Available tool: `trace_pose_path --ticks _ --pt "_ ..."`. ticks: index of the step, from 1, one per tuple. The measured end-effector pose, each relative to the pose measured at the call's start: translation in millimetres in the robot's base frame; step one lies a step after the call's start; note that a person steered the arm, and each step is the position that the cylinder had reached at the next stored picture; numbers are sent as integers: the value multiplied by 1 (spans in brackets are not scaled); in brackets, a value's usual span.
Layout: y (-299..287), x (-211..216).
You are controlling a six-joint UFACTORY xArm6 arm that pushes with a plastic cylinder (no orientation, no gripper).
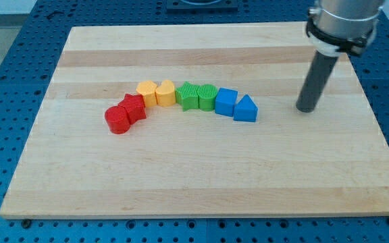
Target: Point your arm to red circle
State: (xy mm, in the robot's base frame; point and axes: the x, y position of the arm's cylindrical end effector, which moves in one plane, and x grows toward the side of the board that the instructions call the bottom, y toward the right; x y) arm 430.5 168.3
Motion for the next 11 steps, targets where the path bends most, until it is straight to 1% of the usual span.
trace_pose_path --ticks 1,3,4,5,6,7,8,11 --pt "-44 -15" --pt "-50 -16" --pt "-80 -32" --pt "-82 -33" --pt "-78 -20" --pt "-52 57" --pt "-47 76" --pt "-74 76"
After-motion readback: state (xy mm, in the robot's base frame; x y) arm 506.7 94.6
